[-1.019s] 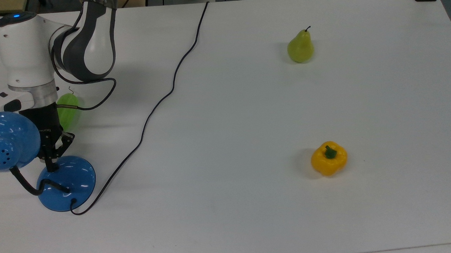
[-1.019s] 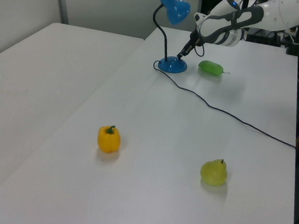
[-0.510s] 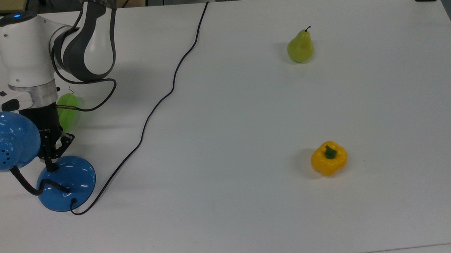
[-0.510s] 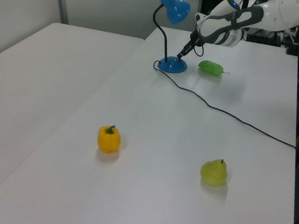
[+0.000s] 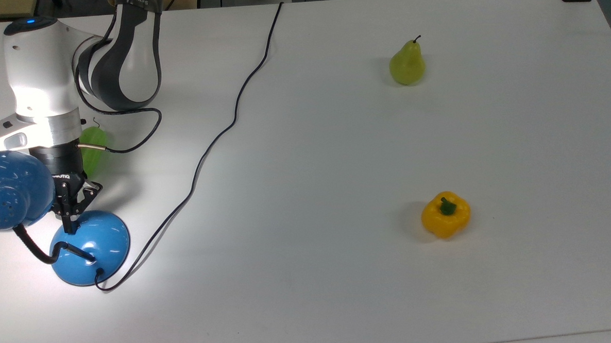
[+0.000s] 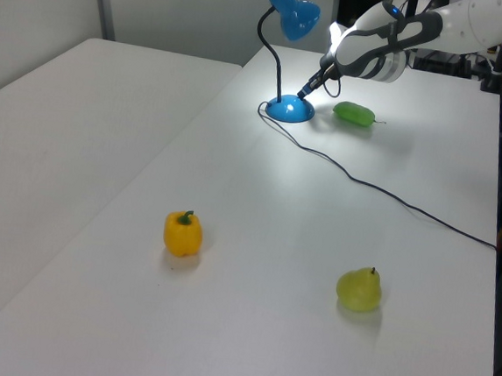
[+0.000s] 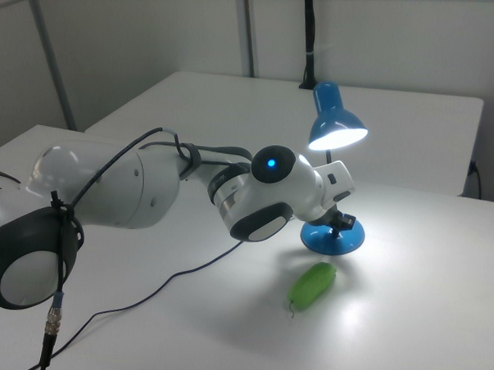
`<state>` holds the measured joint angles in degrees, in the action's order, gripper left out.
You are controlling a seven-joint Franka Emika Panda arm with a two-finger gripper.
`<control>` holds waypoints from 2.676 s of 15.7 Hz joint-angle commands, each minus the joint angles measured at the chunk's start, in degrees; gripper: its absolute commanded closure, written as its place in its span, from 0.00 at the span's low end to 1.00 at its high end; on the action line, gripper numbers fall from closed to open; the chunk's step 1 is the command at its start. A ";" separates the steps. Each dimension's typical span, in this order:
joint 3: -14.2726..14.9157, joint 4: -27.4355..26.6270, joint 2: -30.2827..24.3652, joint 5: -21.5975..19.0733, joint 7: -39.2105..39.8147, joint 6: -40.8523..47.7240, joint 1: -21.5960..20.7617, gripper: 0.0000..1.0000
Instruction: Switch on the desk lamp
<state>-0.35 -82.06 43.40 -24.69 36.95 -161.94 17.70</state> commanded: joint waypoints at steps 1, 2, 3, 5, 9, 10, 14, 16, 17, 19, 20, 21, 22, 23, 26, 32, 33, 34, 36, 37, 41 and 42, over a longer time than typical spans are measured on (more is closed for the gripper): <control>0.26 -5.39 -1.38 -0.62 -1.53 0.31 -0.38 1.00; 0.26 -5.65 -2.61 -0.62 -1.61 0.57 -0.38 1.00; 0.26 -6.61 -4.10 -0.62 -1.61 0.66 -0.38 1.00; 0.26 -8.81 -7.35 -0.54 -1.35 1.19 -0.47 1.00; 0.27 -11.62 -11.67 -0.36 -1.35 8.83 0.06 1.00; 0.44 -12.24 -12.81 -0.36 -1.35 10.41 0.15 1.00; 1.14 -14.00 -17.56 0.34 -1.00 24.60 0.24 0.96; 1.93 -13.82 -19.22 2.70 -1.26 33.50 -0.12 0.86; 2.11 -14.00 -20.80 4.37 -1.52 37.36 0.06 0.81; 2.72 -13.74 -23.35 7.88 -5.54 47.11 0.32 0.71; 2.90 -12.87 -24.41 10.34 -8.53 50.12 0.32 0.58; 2.90 -12.60 -25.64 13.06 -11.25 52.93 0.24 0.46; 2.99 -12.51 -26.95 15.70 -13.11 55.83 0.06 0.38; 3.25 -12.51 -28.27 17.99 -13.65 58.64 -0.29 0.00; 3.25 -12.51 -32.93 26.07 -14.96 66.91 -1.52 0.00; 3.69 -12.42 -42.51 26.97 -24.61 73.26 -6.87 0.00; 3.69 -12.42 -43.65 26.71 -28.56 73.26 -8.10 0.00; 3.69 -12.42 -45.15 26.36 -32.25 73.26 -9.25 0.00; 3.60 -12.51 -48.22 26.01 -37.10 73.09 -12.23 0.00; 3.60 -12.42 -49.02 25.40 -38.86 73.17 -13.20 0.00; 2.12 -12.68 -49.91 20.73 -44.15 71.69 -15.06 0.00; 0.63 -12.77 -49.82 20.73 -44.50 70.11 -15.15 0.00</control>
<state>2.15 -92.55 -5.42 -2.53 -4.64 -89.12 3.40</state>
